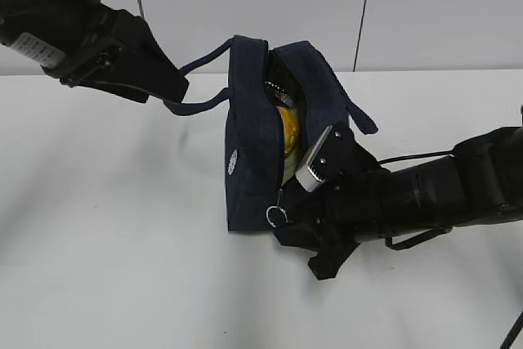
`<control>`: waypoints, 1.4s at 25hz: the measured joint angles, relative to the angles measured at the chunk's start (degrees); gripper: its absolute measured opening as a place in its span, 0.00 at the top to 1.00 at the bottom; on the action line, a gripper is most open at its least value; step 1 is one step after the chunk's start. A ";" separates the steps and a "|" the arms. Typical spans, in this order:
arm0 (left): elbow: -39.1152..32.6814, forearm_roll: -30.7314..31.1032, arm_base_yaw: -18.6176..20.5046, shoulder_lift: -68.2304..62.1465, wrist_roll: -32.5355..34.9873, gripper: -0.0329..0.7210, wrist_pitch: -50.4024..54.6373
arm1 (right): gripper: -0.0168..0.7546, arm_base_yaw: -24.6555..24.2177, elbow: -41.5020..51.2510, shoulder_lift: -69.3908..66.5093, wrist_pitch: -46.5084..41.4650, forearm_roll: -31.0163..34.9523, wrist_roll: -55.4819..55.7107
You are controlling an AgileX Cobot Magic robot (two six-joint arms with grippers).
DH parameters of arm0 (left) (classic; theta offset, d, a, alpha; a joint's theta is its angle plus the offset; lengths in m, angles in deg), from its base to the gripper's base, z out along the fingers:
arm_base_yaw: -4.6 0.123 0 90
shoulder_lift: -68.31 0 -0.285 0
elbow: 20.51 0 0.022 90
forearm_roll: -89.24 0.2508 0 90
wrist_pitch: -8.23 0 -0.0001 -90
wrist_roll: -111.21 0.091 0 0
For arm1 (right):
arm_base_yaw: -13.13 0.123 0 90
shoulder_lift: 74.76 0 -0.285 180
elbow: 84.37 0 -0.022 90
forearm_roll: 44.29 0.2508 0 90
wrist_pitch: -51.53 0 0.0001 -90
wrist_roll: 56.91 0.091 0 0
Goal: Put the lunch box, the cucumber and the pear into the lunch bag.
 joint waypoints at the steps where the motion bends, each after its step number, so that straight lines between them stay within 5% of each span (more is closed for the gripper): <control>1: 0.00 0.00 0.00 0.00 0.00 0.37 0.05 | 0.78 0.00 0.00 -0.14 -0.31 0.00 0.00; 16: 0.00 0.06 0.00 0.00 0.00 0.37 0.46 | 0.80 0.00 -1.73 -0.36 -0.82 0.00 -0.13; 21: 0.00 0.06 0.00 0.00 0.00 0.37 0.56 | 0.98 0.00 -1.81 -0.36 0.87 0.00 -0.01; 25: 0.00 0.06 0.00 0.00 0.00 0.37 0.61 | 1.00 0.00 -1.81 -0.36 1.00 -0.42 2.13; 35: 0.00 0.23 0.00 0.00 0.00 0.38 0.67 | 1.00 0.00 -1.81 8.53 7.09 -14.37 20.22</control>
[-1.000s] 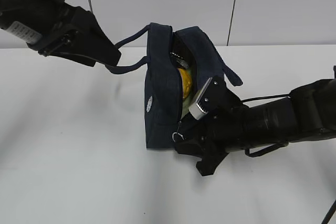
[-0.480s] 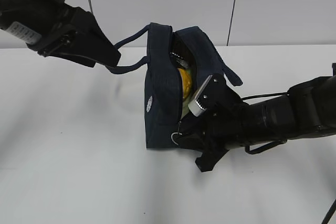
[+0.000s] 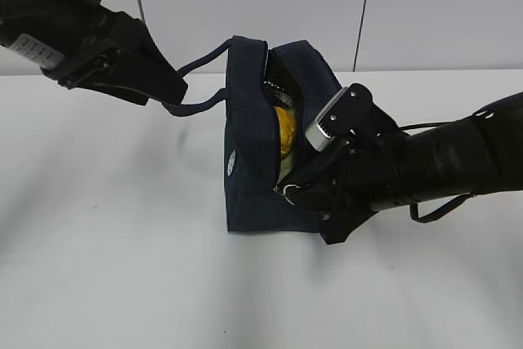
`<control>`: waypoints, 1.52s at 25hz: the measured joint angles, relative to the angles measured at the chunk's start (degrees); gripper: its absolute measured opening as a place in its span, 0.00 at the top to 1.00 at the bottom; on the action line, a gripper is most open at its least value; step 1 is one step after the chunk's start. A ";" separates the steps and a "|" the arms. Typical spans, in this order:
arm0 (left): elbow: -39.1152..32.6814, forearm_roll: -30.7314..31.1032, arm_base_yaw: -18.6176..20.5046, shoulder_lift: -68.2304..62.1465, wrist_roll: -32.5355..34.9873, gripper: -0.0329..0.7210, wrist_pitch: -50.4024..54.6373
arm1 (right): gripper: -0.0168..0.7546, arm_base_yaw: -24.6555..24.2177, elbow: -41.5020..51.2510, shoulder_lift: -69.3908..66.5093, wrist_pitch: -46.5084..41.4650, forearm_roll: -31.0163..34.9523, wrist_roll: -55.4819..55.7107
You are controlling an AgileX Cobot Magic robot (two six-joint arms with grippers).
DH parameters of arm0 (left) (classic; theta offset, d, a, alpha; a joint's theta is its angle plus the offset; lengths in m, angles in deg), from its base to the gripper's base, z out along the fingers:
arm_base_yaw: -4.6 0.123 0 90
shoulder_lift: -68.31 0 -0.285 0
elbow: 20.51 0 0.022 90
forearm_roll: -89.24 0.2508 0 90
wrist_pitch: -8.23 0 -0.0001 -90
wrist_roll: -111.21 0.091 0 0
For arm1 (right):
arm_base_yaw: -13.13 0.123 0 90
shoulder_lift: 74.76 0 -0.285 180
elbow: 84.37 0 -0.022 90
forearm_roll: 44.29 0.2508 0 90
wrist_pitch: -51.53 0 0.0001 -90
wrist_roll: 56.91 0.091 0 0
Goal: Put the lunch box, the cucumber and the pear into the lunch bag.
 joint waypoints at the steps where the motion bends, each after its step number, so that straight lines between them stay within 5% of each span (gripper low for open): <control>1: 0.00 0.00 0.00 0.00 0.00 0.38 0.00 | 1.00 0.00 0.00 0.84 0.00 -0.87 1.20; 30: 0.00 0.00 0.00 0.00 2.60 0.38 -0.29 | 1.00 0.00 -10.09 9.57 2.42 -3.47 5.20; 38: 0.00 -4.43 0.00 0.00 2.60 0.38 -0.40 | 1.00 0.00 -14.08 8.54 5.44 3.05 4.93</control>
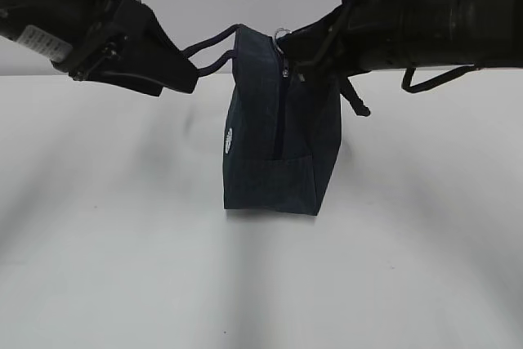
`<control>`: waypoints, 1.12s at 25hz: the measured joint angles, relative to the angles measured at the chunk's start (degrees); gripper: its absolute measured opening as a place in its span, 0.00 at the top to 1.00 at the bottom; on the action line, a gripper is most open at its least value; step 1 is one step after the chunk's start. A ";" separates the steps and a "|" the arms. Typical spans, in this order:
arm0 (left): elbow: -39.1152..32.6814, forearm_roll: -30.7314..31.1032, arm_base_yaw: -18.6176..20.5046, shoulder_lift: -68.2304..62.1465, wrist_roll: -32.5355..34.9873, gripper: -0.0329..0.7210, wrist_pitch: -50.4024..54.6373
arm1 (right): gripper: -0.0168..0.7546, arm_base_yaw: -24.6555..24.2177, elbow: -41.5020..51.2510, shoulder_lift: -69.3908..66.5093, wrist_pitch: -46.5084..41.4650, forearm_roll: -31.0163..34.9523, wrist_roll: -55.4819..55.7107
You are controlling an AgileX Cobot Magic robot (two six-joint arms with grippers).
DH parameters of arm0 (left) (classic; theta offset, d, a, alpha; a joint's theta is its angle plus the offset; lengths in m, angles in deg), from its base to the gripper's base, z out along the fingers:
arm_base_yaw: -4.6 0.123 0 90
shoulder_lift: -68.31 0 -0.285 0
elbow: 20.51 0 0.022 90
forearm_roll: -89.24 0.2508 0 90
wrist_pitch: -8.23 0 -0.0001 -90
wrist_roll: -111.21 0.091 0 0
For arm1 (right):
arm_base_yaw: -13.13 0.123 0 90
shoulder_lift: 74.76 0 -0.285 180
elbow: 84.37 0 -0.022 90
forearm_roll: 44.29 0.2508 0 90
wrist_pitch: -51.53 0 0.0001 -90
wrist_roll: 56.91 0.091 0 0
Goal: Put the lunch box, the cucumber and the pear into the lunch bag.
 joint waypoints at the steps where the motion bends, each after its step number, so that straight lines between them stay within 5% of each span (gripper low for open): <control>1: 0.00 -1.28 0.00 0.00 -0.07 0.38 -0.12 | 1.00 0.00 -0.15 -0.50 0.28 2.24 -0.28; 12: 0.00 -17.09 0.00 -7.45 -7.44 0.38 -5.03 | 1.00 0.00 -0.18 -2.16 0.40 7.18 -1.29; 28: 0.00 -31.74 0.00 -16.88 3.63 0.38 -9.32 | 1.00 0.00 -0.27 -2.30 0.40 7.40 -1.39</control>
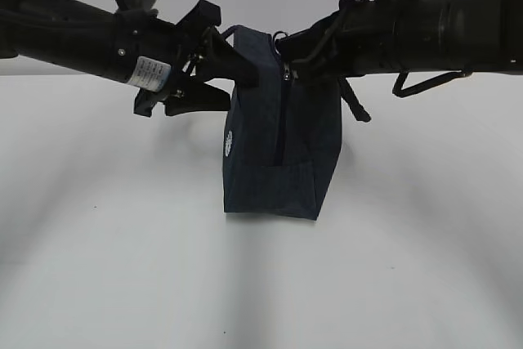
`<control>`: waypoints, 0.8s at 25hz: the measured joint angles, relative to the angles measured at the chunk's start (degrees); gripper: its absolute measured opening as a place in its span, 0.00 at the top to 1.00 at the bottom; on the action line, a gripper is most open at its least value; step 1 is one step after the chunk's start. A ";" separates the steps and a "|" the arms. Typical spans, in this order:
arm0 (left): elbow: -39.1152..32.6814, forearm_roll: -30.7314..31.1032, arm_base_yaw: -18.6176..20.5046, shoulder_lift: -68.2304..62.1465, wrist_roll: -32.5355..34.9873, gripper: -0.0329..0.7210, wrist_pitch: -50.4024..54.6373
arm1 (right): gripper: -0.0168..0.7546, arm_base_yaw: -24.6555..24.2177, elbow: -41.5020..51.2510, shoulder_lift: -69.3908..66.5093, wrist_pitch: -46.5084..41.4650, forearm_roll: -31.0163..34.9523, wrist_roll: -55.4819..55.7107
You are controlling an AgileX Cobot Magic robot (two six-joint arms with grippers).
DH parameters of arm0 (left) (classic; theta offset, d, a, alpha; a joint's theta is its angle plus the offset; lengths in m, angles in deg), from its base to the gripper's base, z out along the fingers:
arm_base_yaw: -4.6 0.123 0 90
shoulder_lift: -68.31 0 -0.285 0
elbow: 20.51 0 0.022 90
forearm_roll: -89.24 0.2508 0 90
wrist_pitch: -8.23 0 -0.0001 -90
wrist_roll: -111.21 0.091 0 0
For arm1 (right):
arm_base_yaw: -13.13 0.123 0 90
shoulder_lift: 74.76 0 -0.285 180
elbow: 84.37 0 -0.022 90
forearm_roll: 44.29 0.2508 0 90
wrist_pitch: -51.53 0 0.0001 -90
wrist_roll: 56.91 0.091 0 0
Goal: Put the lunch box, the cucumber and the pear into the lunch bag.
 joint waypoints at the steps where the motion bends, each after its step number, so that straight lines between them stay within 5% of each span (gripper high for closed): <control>1: 0.00 -0.43 0.00 -0.49 0.25 0.38 0.29 | 1.00 0.00 0.00 -0.12 0.00 0.00 0.00; 6: 0.00 -1.03 0.00 -1.64 1.35 0.49 1.66 | 1.00 0.00 0.00 -0.83 0.00 0.00 0.00; 11: 0.00 -1.34 0.00 -1.64 3.23 0.91 1.95 | 1.00 0.00 0.00 -1.18 0.00 0.00 0.00; 20: 0.00 1.95 0.00 -1.64 3.45 0.94 4.68 | 1.00 -0.25 -1.32 -1.33 -1.51 -1.93 -0.34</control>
